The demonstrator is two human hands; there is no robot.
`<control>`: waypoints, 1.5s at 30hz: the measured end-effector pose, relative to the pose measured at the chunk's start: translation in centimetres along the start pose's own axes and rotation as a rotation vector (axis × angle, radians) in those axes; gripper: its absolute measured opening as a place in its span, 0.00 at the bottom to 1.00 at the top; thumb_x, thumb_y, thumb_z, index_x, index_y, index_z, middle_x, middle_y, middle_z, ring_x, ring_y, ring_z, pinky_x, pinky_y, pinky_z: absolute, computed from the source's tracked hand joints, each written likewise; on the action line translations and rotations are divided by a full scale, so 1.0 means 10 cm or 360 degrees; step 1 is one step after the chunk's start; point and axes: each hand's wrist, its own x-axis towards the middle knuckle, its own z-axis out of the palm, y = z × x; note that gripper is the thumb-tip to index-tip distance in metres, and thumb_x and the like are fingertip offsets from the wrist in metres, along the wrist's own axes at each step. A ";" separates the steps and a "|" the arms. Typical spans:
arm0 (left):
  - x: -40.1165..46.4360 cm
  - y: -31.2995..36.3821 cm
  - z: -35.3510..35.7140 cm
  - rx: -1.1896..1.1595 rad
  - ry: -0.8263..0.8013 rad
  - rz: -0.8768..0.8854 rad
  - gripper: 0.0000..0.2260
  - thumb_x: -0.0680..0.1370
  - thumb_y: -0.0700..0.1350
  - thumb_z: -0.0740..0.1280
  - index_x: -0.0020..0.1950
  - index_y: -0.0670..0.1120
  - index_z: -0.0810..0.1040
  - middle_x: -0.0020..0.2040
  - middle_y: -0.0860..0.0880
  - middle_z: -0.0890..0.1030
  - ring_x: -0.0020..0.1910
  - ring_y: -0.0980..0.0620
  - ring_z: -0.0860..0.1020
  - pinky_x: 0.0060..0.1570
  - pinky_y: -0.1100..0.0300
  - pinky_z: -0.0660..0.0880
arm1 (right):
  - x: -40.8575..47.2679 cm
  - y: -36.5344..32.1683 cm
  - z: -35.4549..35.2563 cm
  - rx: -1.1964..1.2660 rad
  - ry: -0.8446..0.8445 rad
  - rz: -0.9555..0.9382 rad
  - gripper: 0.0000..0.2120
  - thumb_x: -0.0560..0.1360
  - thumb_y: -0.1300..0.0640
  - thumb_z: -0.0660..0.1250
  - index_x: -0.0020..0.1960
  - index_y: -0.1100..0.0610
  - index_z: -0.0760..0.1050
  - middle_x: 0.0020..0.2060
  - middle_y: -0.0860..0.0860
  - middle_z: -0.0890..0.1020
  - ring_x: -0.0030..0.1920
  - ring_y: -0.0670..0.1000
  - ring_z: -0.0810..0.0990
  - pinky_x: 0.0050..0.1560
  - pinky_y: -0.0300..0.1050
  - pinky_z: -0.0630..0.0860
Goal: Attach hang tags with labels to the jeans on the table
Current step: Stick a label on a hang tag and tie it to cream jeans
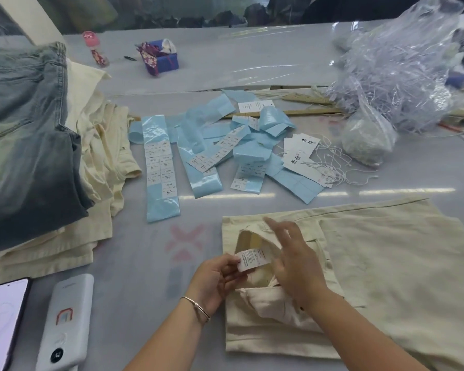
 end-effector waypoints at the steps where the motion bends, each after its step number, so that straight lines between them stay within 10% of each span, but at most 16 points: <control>1: 0.01 0.01 0.00 0.0000 -0.0005 -0.0005 0.08 0.75 0.36 0.65 0.49 0.33 0.80 0.44 0.37 0.84 0.37 0.46 0.85 0.32 0.61 0.80 | -0.01 -0.02 0.00 -0.0101 0.0022 -0.0188 0.32 0.66 0.71 0.66 0.66 0.48 0.74 0.60 0.51 0.74 0.42 0.50 0.76 0.34 0.41 0.72; 5: 0.02 0.02 0.01 0.0006 -0.0028 0.0007 0.08 0.74 0.36 0.64 0.47 0.34 0.82 0.46 0.35 0.84 0.40 0.44 0.85 0.35 0.60 0.81 | 0.00 -0.01 0.06 -0.0180 0.0008 -0.0469 0.18 0.62 0.70 0.65 0.48 0.56 0.82 0.50 0.55 0.77 0.46 0.57 0.76 0.41 0.47 0.78; 12: -0.01 -0.01 0.04 0.0106 0.0009 0.0074 0.07 0.73 0.36 0.66 0.41 0.36 0.83 0.43 0.37 0.84 0.37 0.47 0.83 0.35 0.60 0.80 | 0.08 0.11 0.11 -0.0057 -0.0307 -0.0062 0.21 0.72 0.65 0.63 0.60 0.49 0.78 0.71 0.52 0.65 0.70 0.55 0.61 0.68 0.48 0.63; 18: -0.07 -0.01 0.04 0.0220 -0.0050 0.0111 0.07 0.71 0.35 0.70 0.33 0.40 0.85 0.35 0.43 0.82 0.31 0.54 0.81 0.35 0.63 0.80 | 0.19 0.13 0.12 0.0125 -0.0378 0.0017 0.16 0.71 0.71 0.59 0.52 0.57 0.77 0.68 0.51 0.68 0.67 0.49 0.62 0.61 0.34 0.56; 30: -0.07 0.02 0.01 0.0457 -0.0139 0.0201 0.04 0.65 0.40 0.72 0.36 0.41 0.85 0.39 0.42 0.84 0.36 0.52 0.81 0.39 0.61 0.80 | 0.19 0.07 0.04 0.0187 -0.0339 -0.0022 0.15 0.70 0.71 0.59 0.51 0.57 0.75 0.66 0.51 0.69 0.68 0.49 0.65 0.65 0.40 0.64; 34: 0.01 0.26 -0.08 0.0529 0.0109 0.0368 0.10 0.76 0.36 0.66 0.36 0.43 0.83 0.40 0.43 0.84 0.36 0.53 0.81 0.33 0.64 0.76 | 0.19 0.03 0.04 0.0414 -0.0271 -0.0031 0.22 0.70 0.70 0.62 0.60 0.53 0.74 0.59 0.45 0.74 0.59 0.41 0.72 0.59 0.33 0.68; 38: 0.28 0.65 -0.13 0.0620 0.0349 0.0575 0.09 0.76 0.36 0.64 0.37 0.43 0.78 0.36 0.47 0.82 0.34 0.54 0.78 0.31 0.66 0.74 | 0.32 0.03 0.10 0.0641 -0.0267 0.0318 0.08 0.75 0.60 0.67 0.49 0.49 0.74 0.44 0.43 0.79 0.45 0.44 0.77 0.47 0.40 0.75; 45: 1.20 1.43 0.08 0.1075 0.0946 0.0841 0.12 0.74 0.46 0.72 0.54 0.44 0.77 0.52 0.47 0.79 0.51 0.46 0.76 0.51 0.56 0.72 | 0.53 0.03 0.26 -0.0178 -0.0776 0.0165 0.12 0.71 0.48 0.66 0.52 0.46 0.66 0.48 0.41 0.69 0.51 0.45 0.70 0.49 0.41 0.70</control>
